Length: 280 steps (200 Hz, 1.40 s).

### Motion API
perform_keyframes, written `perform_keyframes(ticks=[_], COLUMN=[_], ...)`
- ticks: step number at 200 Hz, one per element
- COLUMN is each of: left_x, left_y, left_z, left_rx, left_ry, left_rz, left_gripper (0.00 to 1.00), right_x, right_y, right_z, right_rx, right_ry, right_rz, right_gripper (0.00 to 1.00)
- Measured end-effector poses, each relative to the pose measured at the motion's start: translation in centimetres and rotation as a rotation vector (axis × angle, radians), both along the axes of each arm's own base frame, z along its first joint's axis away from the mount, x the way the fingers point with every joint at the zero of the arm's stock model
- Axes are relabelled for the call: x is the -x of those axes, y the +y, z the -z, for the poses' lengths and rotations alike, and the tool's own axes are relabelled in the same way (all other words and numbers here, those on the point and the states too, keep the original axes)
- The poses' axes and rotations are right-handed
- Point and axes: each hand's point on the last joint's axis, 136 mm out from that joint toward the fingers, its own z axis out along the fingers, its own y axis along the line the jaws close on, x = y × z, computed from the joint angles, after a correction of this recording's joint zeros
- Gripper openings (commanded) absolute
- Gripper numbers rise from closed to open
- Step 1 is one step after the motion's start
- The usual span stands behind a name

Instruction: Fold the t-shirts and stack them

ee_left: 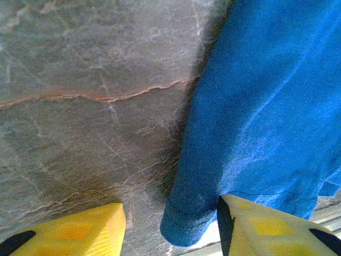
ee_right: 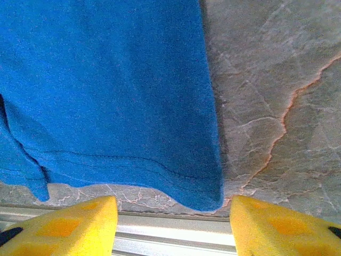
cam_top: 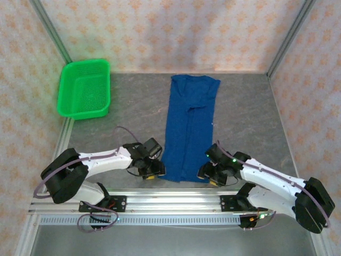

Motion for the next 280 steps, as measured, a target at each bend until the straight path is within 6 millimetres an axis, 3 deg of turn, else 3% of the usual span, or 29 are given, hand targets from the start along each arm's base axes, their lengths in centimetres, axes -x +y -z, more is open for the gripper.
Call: perform_keyframes(ticks=[104, 131, 169, 185, 232, 280], left_x=[-0.6, -1.1, -2.3, -3.2, -3.9, -4.5], left_y=[-1.0, -2.4, -4.2, -5.3, -5.3, -5.3], left_z=[0.4, 0.4, 0.3, -0.1, -1.2, -3.8], left_rx=[-0.102, -0.104, -0.074, -0.038, -0.022, -0.009], left_ry=[0.088, 0.095, 0.068, 0.022, -0.037, -0.1], left_rz=[-0.004, 0.014, 0.042, 0.051, 0.055, 0.061], left_gripper=[0.36, 0.23, 0.01, 0.0, 0.0, 0.0], right_x=[-0.6, -0.9, -1.4, -1.5, -1.0, -2.2], right_y=[0.6, 0.8, 1.0, 1.0, 0.0, -0.3], right_z=[1.6, 1.9, 2.2, 2.0, 1.2, -1.6], right_rx=[0.001, 0.005, 0.019, 0.02, 0.043, 0.058], right_ry=[0.007, 0.012, 0.009, 0.003, -0.01, -0.063], right_rz=[0.014, 0.024, 0.032, 0.028, 0.033, 0.043], right_gripper=[0.49, 0.37, 0.06, 0.0, 0.0, 0.0])
